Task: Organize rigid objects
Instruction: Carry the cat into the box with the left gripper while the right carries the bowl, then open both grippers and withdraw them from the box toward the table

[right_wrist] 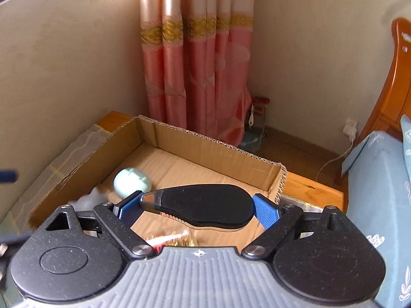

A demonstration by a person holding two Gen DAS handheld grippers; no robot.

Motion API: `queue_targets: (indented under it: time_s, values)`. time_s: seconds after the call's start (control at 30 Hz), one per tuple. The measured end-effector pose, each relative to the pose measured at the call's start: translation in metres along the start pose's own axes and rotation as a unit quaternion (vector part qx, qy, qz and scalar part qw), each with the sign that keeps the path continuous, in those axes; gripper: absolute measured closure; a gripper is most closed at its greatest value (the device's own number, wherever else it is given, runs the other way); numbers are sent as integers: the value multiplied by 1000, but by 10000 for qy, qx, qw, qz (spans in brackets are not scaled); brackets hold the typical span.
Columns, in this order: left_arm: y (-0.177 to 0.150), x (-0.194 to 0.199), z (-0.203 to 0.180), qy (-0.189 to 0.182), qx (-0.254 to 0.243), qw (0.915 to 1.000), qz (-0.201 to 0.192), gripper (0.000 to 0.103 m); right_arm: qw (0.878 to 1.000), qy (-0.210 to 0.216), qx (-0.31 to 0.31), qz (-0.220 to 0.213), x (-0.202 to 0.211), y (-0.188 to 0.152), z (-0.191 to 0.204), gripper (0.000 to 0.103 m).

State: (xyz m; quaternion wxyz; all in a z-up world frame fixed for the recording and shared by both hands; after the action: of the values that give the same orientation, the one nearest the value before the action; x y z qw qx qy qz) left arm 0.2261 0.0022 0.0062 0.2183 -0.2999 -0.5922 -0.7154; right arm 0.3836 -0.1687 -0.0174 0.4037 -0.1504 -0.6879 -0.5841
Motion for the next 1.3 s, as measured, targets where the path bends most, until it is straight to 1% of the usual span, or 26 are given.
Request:
queue_targets:
  time_s: [0.07,0.1,0.13,0.17,0.27,0.5,0.6,0.73,0.9,1.07,1.17,1.3]
  values:
    - [-5,4,3,-4,18,10000,2,10,9999,-80,-61,115,-13,6,-1,10]
    - [-7,5,4,-22,41,10000,0,10,9998,-105,-72,163,-18,8,-1,9]
    - [-9,7,6,-36,67,10000,-2,10,9997,-124,-95,212,-23,9,-1,6]
    - [-10,6,7,-54,79,10000,1,10,9996,-157,-98,224,-25,10,-1,0]
    - [-15,9,11,-55,99,9999,-10,10,9994,-226,-30,250,-24,8,2,0]
    - [-27,18,16,-93,223,9997,-19,10,9993,-329,-46,188,7,-8,9,0]
    - [-32,24,16,-118,271,9996,-19,10,9995,-278,-99,123,25,-16,12,0]
    - [-38,31,14,-123,340,9993,-24,10,9989,-420,-170,141,46,-30,18,0]
    - [-50,38,11,-11,354,9994,-48,8,9973,-654,-296,126,70,-60,25,0]
    - [-62,39,8,11,401,9992,-62,8,9959,-841,-338,60,85,-103,37,0]
    - [-69,37,6,-58,425,9991,-7,8,9944,-907,-545,36,86,-134,43,0]
    - [-78,34,3,-153,401,9990,87,8,9917,-904,-907,-114,87,-172,52,0]
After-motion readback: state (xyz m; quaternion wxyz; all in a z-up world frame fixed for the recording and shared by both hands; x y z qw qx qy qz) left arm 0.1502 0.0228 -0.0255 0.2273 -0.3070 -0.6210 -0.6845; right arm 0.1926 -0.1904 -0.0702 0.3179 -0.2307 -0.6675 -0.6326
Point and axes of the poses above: each gripper's, at about its wrist camera, not at the fingertips, and x roughly against the way its jaws point, z to its left, y to its top, the point moved 2 cm from there along -x, roughly the way its jaws point, and after that the axes turned 1 degree about -x, right-handed, at the moved point
